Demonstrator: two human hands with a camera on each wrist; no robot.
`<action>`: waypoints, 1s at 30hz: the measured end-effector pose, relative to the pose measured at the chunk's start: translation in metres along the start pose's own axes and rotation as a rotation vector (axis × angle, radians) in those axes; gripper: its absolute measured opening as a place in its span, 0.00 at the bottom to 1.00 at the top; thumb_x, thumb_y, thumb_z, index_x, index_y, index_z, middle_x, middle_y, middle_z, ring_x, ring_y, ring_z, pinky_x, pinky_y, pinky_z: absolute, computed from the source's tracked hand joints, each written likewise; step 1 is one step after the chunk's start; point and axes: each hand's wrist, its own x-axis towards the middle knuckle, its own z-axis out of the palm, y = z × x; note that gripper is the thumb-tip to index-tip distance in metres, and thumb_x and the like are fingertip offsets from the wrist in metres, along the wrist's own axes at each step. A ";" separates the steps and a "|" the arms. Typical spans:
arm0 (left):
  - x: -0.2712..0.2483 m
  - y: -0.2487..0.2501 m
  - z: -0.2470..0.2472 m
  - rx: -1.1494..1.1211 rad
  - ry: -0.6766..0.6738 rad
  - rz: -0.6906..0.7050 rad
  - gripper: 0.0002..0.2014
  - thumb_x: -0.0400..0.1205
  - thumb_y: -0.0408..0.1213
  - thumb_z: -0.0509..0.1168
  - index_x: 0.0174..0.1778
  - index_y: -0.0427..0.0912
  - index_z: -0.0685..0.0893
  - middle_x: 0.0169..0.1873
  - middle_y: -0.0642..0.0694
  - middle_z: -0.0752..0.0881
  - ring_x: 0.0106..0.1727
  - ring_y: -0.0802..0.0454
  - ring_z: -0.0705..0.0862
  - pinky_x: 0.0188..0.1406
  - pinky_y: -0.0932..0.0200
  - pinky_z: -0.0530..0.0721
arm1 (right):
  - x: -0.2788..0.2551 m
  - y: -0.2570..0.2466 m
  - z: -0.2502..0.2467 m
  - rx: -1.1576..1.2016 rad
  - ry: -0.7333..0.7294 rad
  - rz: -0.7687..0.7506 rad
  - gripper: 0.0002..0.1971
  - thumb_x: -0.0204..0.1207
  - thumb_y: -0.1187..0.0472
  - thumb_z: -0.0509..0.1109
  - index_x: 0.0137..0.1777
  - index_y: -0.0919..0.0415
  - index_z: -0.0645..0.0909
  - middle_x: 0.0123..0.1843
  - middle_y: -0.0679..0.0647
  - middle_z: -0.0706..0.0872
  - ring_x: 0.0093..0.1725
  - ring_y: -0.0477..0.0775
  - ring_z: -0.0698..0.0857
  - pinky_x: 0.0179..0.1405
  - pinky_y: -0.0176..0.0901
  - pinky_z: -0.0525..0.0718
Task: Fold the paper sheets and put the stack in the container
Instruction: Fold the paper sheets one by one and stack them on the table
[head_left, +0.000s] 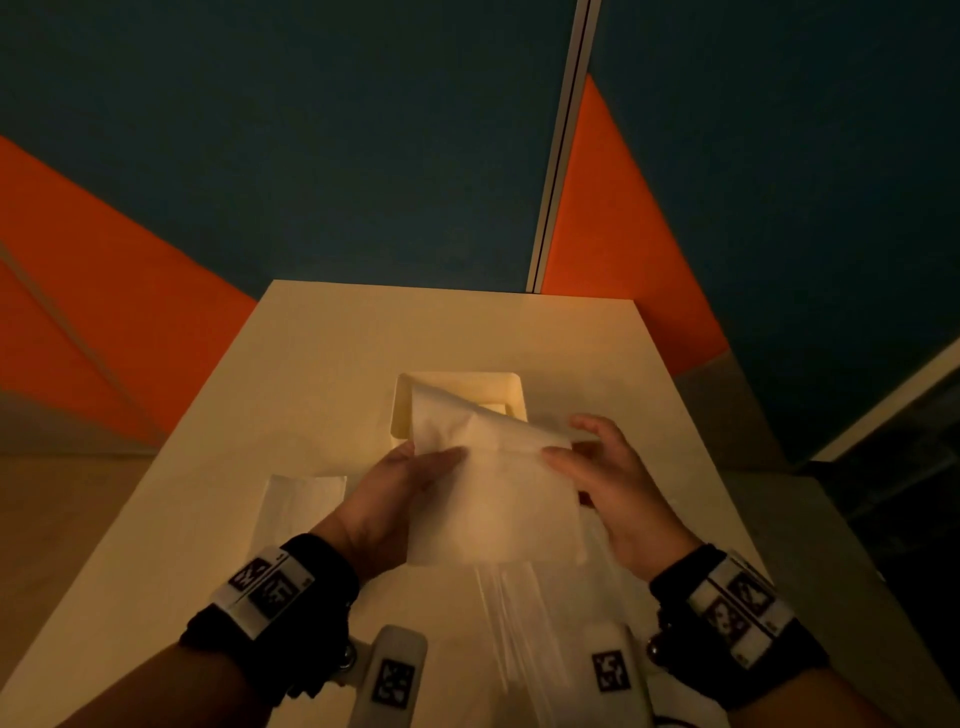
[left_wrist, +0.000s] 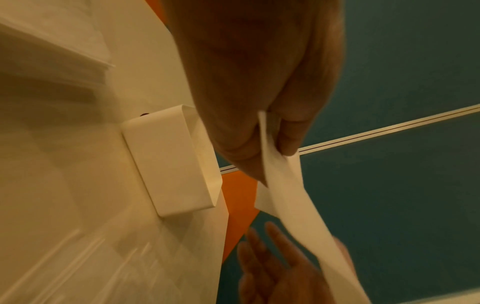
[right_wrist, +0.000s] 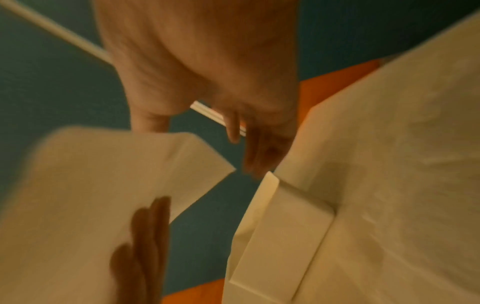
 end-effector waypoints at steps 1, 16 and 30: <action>0.000 0.001 0.000 -0.007 -0.007 0.008 0.05 0.80 0.31 0.64 0.49 0.38 0.83 0.40 0.39 0.88 0.34 0.49 0.87 0.30 0.58 0.86 | 0.000 0.000 -0.002 0.080 -0.086 0.074 0.18 0.75 0.62 0.72 0.65 0.54 0.78 0.57 0.59 0.86 0.51 0.55 0.86 0.44 0.47 0.83; -0.006 0.017 -0.029 0.206 -0.137 -0.002 0.10 0.75 0.25 0.66 0.44 0.39 0.92 0.49 0.40 0.90 0.50 0.45 0.89 0.47 0.56 0.89 | 0.001 0.001 -0.012 0.434 -0.254 0.141 0.20 0.77 0.59 0.54 0.43 0.61 0.89 0.43 0.61 0.87 0.38 0.58 0.84 0.35 0.45 0.79; -0.021 0.009 -0.035 0.558 -0.439 -0.124 0.18 0.73 0.27 0.71 0.55 0.51 0.90 0.58 0.50 0.88 0.62 0.54 0.84 0.58 0.66 0.81 | -0.003 0.010 0.023 -0.171 -0.530 -0.100 0.14 0.67 0.79 0.74 0.41 0.57 0.84 0.41 0.51 0.86 0.40 0.45 0.83 0.41 0.37 0.83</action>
